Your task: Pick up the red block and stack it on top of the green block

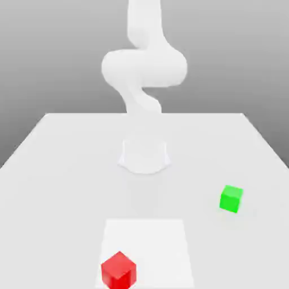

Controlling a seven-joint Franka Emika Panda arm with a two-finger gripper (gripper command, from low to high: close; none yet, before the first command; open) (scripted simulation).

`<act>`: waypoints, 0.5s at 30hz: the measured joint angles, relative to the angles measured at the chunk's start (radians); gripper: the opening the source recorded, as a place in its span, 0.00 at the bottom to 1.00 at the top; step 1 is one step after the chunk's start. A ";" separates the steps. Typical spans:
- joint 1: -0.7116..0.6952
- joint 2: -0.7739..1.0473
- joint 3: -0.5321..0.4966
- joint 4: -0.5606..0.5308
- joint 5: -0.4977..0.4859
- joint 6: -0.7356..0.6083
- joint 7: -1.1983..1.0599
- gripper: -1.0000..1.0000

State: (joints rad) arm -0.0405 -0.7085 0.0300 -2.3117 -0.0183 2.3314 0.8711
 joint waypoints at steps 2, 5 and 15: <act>-0.033 0.077 0.025 -0.010 -0.017 0.027 0.061 0.50; -0.077 0.188 0.056 -0.024 -0.042 0.064 0.149 0.50; -0.169 0.553 0.102 -0.070 -0.122 0.188 0.437 0.50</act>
State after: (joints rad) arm -0.2091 -0.1560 0.1318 -2.3821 -0.1401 2.5193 1.3079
